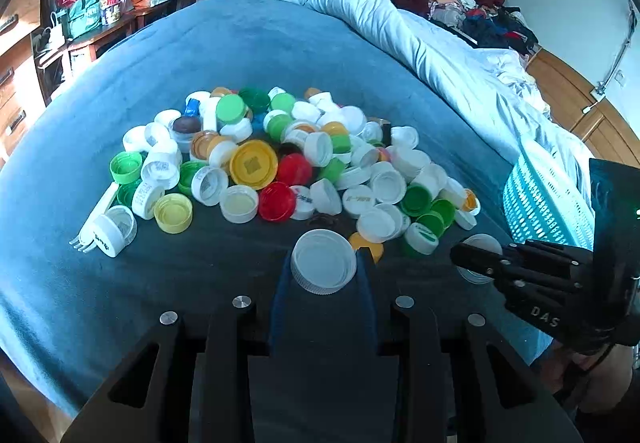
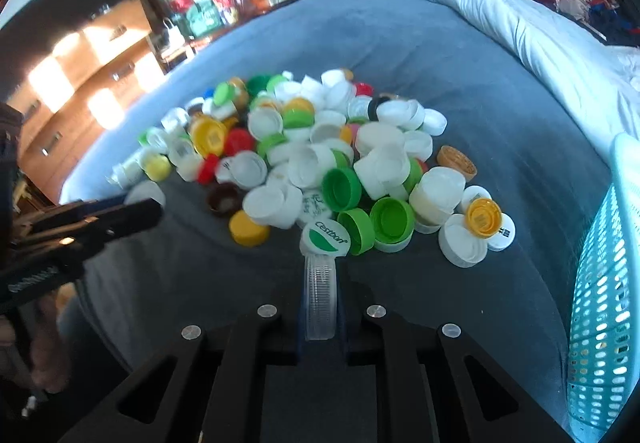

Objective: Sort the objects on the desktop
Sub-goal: 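Grasp a white cap with the left gripper while the right gripper grasps a white cap, then carry both white caps over the blue basket, then open both grippers to drop the white caps into the basket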

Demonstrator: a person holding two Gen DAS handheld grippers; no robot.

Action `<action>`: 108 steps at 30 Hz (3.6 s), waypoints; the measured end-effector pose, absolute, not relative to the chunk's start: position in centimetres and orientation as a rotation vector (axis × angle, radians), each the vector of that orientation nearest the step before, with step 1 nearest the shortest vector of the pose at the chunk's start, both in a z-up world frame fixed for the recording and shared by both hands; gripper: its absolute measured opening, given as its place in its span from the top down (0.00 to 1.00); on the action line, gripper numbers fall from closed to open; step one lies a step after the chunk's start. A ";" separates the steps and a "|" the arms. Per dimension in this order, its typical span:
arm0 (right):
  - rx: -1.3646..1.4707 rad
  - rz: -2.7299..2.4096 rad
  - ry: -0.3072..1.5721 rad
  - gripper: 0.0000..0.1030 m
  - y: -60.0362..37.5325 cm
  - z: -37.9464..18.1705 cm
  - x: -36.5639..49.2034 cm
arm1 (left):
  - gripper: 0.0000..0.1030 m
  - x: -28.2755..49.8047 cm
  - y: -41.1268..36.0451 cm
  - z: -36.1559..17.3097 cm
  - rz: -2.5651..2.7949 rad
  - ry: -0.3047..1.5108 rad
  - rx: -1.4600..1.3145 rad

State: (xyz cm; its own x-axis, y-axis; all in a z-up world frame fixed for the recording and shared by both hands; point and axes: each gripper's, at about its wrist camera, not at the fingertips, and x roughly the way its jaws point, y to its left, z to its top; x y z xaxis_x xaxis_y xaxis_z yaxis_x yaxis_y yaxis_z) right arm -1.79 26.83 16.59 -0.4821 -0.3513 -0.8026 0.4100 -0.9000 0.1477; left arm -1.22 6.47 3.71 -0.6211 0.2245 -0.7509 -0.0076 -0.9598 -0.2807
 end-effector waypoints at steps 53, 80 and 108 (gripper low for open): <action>0.967 -2.910 -0.017 0.87 47.3 33.0 6.2 | 0.73 -3.5 30.6 18.0 2.583 0.116 -1.069; 1.053 -2.970 -0.111 0.87 53.2 31.5 4.7 | 0.73 -6.2 40.1 18.1 2.427 0.206 -1.100; 1.333 -2.864 -0.302 0.87 57.2 23.9 0.9 | 0.74 -11.8 44.1 10.6 2.229 0.232 -1.428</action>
State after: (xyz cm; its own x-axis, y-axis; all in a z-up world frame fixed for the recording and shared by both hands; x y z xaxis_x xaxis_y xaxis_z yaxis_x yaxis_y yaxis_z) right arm 0.89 57.20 23.89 -0.6466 -0.0510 -0.7611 -0.1089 -0.9814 0.1583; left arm -11.84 44.11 10.55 -0.3407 0.3024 -0.8902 -0.4792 -0.8705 -0.1123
